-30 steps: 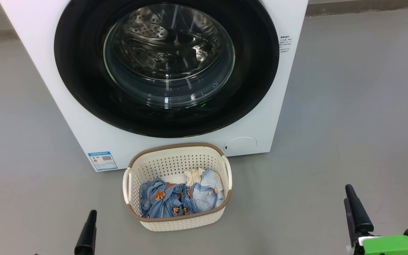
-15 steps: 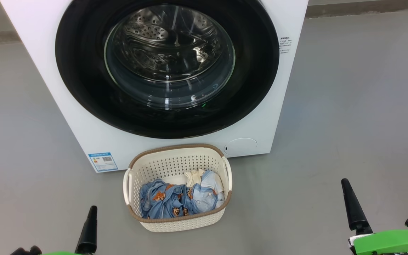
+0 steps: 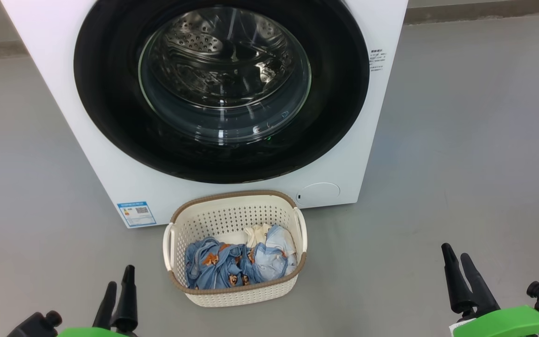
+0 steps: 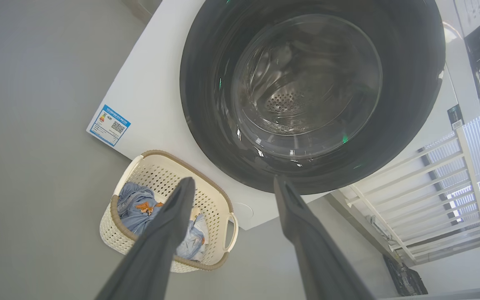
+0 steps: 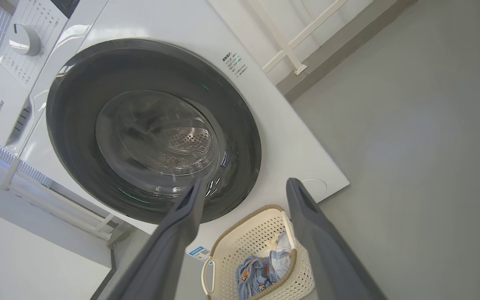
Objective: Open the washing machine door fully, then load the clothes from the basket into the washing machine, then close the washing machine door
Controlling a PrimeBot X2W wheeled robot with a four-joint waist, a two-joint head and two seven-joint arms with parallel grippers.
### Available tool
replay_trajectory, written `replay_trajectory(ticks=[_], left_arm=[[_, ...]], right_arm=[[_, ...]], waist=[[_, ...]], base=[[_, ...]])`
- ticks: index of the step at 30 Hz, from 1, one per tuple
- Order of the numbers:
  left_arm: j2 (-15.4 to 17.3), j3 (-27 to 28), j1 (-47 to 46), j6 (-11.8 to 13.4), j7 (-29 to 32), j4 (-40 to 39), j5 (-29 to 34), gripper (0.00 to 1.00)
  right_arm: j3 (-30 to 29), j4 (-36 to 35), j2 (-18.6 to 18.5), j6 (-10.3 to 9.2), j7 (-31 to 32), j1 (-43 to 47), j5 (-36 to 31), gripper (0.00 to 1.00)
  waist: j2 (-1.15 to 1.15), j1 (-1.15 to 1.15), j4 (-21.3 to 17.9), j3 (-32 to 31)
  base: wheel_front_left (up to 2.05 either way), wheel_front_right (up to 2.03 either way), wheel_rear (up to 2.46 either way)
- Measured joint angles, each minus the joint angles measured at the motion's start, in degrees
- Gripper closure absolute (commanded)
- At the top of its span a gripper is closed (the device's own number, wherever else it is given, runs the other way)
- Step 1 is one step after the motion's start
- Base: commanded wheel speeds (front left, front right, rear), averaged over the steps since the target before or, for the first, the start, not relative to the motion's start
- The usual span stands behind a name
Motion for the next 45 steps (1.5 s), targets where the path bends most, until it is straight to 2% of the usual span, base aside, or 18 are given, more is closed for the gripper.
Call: replay_trajectory(ticks=[21, 32, 45], left_arm=[[1.70, -1.40, 0.02, -0.18, -3.09, -2.38, 19.87, 0.00], [2.38, -2.40, 0.03, -0.19, -5.08, -3.89, 28.37, 0.00], [4.14, -4.45, 0.03, -0.43, -7.34, -3.91, 37.20, 0.00]], right_arm=[[-0.04, 1.09, -1.13, 0.01, -3.04, 0.04, -14.57, 0.00], [-0.21, 2.70, -1.52, 0.02, -4.97, 0.05, -23.51, 0.00], [-0.12, 3.71, -2.11, 0.02, -7.11, 0.06, -30.38, 0.00]], waist=[[0.00, 0.00, -0.09, 0.15], [0.00, 0.00, -0.07, 0.11], [0.00, 0.00, -0.05, 0.19]], base=[[0.00, 0.00, 0.00], [0.00, 0.00, 0.00], [0.00, 0.00, 0.00]])
